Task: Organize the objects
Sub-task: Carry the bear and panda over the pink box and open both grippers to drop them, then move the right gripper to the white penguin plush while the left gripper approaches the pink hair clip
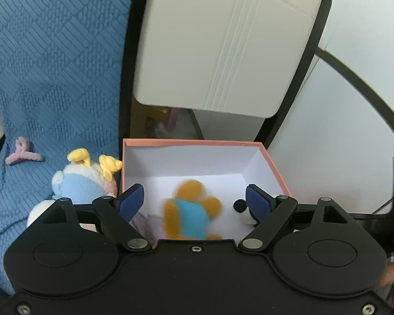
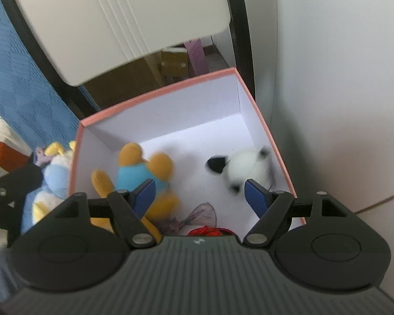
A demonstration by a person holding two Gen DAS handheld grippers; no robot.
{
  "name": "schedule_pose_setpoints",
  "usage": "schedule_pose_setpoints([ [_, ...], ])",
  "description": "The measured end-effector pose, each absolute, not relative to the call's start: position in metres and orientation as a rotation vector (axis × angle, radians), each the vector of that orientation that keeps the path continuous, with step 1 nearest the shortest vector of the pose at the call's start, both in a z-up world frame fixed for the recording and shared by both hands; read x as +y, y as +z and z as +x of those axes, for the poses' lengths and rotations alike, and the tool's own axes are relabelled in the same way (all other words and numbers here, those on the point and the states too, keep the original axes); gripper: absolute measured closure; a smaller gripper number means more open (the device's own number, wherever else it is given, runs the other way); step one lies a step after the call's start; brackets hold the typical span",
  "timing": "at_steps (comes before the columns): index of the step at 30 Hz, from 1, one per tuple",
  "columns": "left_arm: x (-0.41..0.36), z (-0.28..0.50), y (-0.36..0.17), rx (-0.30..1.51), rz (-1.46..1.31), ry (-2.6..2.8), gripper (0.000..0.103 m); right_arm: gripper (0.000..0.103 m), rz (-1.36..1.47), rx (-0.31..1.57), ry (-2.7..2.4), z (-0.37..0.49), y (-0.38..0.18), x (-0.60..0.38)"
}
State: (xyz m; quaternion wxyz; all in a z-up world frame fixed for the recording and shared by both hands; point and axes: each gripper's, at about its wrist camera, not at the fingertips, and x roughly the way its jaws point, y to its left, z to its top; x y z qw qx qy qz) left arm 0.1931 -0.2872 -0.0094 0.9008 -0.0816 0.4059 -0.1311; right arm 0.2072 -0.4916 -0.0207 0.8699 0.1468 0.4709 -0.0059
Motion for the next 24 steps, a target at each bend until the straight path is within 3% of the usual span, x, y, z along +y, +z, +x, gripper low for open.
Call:
schedule_pose_setpoints([
  [14,-0.215,0.131,0.063,0.704,-0.162,-0.256,0.019,0.027,0.328,0.853,0.052,0.134,0.063,-0.442],
  [24,-0.144,0.082,0.092,0.657,-0.191,-0.235,0.021,0.027,0.283,0.822,0.111,0.083,0.093,-0.380],
])
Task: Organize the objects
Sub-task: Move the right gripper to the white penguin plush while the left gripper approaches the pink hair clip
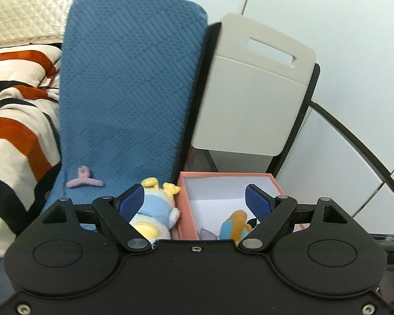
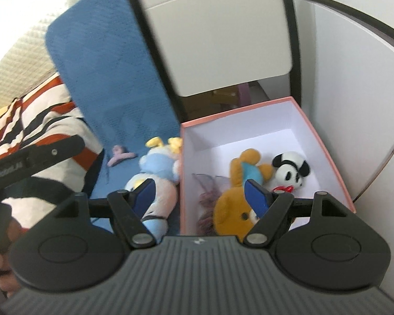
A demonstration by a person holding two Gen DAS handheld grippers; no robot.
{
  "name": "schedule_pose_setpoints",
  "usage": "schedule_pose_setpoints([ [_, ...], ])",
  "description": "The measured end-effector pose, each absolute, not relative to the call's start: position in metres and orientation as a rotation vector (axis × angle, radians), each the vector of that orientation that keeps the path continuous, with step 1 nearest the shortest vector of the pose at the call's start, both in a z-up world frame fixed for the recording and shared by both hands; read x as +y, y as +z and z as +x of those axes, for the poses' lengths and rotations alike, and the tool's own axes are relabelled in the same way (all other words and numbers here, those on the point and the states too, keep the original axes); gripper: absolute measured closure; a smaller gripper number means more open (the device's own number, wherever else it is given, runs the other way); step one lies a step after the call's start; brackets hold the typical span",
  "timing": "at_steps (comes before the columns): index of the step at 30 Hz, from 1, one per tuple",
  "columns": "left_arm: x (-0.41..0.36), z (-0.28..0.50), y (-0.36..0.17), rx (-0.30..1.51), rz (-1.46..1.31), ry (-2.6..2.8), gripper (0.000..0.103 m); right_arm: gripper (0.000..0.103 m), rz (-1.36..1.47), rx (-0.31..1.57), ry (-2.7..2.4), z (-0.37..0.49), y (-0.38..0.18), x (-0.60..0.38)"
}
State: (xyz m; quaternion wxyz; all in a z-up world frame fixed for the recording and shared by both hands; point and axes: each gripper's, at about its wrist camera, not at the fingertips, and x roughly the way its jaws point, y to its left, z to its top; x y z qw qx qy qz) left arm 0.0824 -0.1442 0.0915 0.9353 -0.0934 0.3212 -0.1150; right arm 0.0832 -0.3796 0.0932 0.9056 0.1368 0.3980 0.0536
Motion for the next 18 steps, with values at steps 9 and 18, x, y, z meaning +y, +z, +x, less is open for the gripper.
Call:
schedule_pose_setpoints([
  [9,-0.104,0.046,0.100,0.656,-0.172,-0.248,0.022,0.027,0.275,0.799,0.130,0.047,0.098,-0.339],
  [18,-0.082,0.018,0.097,0.645,-0.173,-0.258,0.022,0.027,0.264,0.792,0.127,0.024,0.095,-0.310],
])
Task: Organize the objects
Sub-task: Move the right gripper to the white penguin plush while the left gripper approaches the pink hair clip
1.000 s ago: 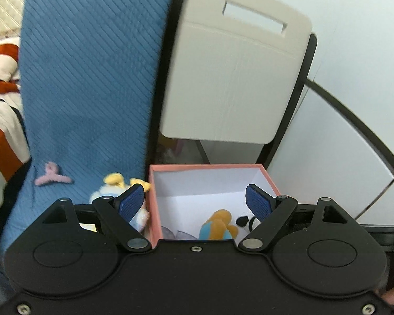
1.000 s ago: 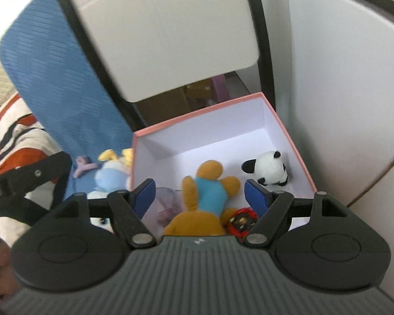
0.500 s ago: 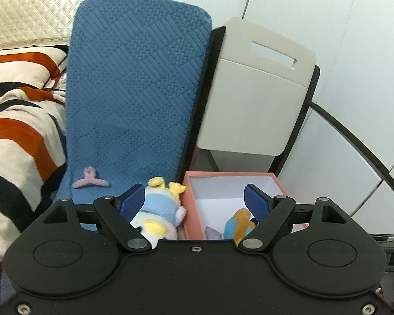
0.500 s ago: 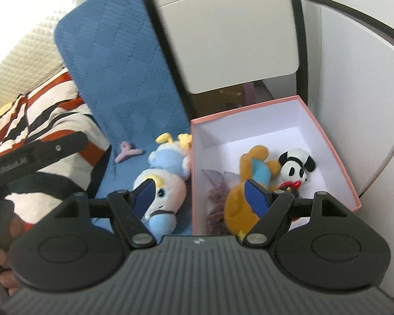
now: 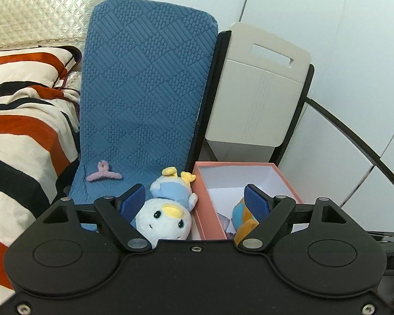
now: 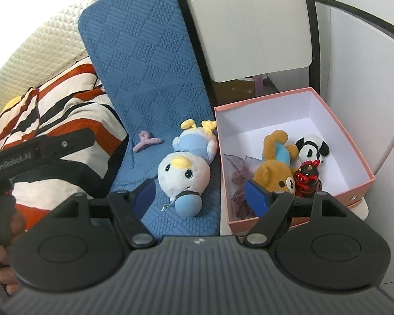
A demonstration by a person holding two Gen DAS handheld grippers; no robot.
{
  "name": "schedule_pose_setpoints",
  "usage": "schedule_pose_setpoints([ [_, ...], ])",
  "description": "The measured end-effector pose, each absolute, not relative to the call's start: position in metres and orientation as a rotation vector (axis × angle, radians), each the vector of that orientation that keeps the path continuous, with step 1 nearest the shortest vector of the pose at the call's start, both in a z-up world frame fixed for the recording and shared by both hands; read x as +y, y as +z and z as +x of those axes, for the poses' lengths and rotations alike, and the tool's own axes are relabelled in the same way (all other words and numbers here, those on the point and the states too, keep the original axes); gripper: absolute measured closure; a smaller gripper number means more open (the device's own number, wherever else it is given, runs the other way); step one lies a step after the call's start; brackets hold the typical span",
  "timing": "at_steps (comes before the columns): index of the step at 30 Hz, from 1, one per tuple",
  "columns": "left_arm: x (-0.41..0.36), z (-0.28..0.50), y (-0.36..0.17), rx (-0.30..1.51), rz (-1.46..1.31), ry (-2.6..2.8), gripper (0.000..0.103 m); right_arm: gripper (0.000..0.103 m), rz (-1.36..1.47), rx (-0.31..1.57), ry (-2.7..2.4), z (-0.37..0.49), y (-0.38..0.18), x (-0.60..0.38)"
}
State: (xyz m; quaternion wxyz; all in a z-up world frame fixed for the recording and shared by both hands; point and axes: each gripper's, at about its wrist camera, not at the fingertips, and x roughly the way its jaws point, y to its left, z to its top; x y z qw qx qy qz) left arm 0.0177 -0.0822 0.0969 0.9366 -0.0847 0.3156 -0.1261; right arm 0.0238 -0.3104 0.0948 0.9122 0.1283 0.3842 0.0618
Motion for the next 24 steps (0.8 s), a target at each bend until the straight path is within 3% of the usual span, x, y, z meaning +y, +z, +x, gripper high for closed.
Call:
schedule_pose_setpoints([
  [24,-0.041,0.035,0.003,0.670,-0.186,-0.109,0.022,0.027,0.221,0.785,0.189,0.044,0.010,-0.269],
])
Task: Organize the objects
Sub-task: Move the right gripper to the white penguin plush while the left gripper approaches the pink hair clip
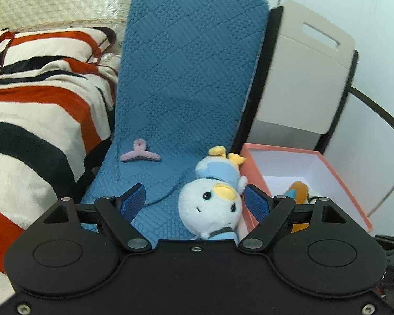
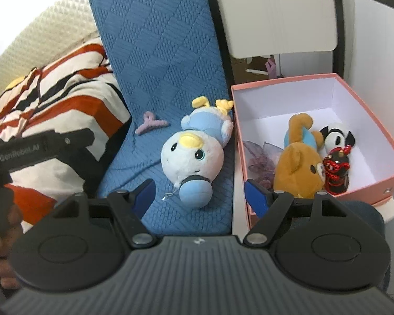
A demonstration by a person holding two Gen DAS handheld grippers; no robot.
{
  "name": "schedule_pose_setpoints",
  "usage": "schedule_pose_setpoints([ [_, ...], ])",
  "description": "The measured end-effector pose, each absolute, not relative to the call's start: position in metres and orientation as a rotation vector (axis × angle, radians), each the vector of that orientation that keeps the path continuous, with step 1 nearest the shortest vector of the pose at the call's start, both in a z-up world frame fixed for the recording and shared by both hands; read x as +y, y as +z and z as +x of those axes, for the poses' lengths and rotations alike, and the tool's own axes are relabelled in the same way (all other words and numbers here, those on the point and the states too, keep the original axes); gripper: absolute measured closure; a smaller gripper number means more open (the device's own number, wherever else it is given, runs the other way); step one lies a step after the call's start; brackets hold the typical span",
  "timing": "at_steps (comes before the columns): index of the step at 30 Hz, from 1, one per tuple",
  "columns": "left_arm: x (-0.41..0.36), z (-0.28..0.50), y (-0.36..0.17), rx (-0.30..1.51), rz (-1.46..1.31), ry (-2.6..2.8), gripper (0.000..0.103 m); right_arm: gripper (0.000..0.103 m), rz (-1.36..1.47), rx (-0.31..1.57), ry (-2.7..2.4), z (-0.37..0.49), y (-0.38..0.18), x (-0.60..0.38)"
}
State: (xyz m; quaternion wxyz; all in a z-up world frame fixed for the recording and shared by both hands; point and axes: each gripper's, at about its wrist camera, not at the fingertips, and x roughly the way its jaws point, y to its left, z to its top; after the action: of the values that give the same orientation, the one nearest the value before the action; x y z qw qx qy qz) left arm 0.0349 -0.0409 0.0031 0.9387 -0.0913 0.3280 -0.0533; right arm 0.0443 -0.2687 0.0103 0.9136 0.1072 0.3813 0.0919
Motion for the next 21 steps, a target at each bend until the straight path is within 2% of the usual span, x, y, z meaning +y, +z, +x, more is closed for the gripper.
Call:
schedule_pose_setpoints([
  [13,-0.031,0.071,-0.035,0.666,-0.237,-0.071,0.022,0.027,0.210,0.800,0.191,0.080,-0.027,-0.256],
  [16,-0.026,0.084,-0.038,0.647,-0.272,-0.106,0.018,0.017,0.208,0.790,0.180,0.092,-0.030,-0.251],
  [19,-0.022,0.101,-0.039,0.635,-0.232,-0.052,0.016,0.015,0.224,0.797,0.174,0.103,-0.033,-0.249],
  [20,-0.019,0.107,-0.040,0.633,-0.232,-0.040,0.010,0.003,0.226,0.797,0.173,0.107,-0.034,-0.248],
  [21,-0.016,0.114,-0.042,0.634,-0.235,-0.037,0.007,0.000,0.226,0.792,0.170,0.110,-0.035,-0.247],
])
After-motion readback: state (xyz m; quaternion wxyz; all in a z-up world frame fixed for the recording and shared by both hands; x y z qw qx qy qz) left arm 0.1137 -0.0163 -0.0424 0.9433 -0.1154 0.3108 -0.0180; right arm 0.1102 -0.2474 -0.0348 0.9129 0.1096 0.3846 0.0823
